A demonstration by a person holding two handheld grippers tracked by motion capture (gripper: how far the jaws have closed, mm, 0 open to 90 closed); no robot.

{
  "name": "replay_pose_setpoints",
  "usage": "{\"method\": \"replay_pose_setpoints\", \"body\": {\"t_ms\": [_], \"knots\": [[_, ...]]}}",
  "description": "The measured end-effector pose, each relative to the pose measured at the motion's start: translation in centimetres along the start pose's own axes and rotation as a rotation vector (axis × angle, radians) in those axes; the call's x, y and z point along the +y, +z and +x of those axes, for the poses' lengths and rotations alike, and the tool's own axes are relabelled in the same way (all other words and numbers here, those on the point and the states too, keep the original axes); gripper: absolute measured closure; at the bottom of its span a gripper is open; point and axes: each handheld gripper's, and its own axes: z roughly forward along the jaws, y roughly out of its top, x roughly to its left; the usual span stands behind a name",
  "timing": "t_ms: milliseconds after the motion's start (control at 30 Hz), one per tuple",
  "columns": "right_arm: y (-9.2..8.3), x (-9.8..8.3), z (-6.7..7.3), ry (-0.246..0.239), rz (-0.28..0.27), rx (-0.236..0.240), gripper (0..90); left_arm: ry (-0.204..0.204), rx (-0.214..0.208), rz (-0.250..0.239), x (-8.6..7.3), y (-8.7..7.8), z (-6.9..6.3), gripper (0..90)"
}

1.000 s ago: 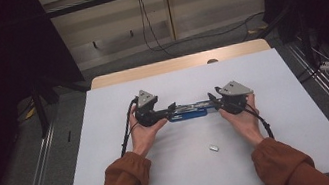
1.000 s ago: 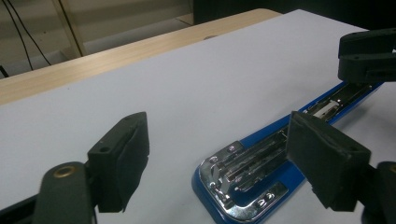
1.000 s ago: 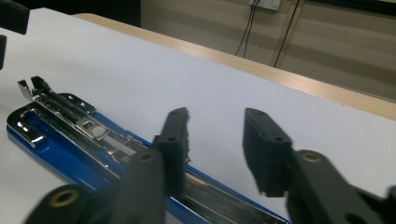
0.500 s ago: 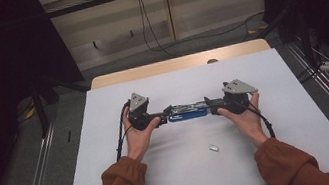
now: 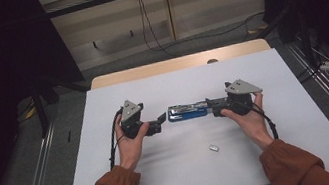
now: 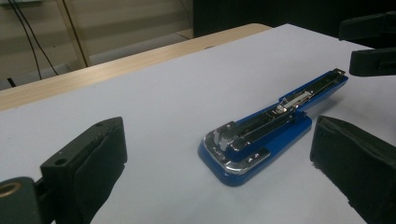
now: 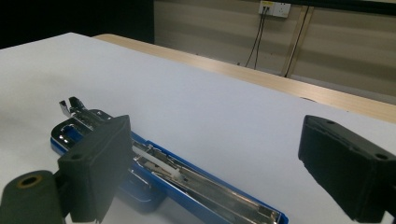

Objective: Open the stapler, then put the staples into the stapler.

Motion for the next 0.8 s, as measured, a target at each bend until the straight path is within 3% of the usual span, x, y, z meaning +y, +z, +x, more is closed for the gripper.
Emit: {"method": "replay_pose_setpoints", "body": {"t_ms": [467, 600, 800], "knots": [[-1.5, -0.3, -0.4, -0.006, 0.003, 0.007, 10.4, -0.023, 0.007, -0.011, -1.3, -2.3, -0.1, 3.9], [-2.0, -0.1, -0.3, -0.011, 0.011, 0.038, 10.7, -0.007, 0.004, -0.006, -1.5, -2.6, -0.3, 3.9], [-3.0, 0.0, -0.3, -0.033, 0.037, 0.073, 11.4, -0.018, -0.006, -0.014, -1.8, -3.1, -0.3, 3.9]]}}
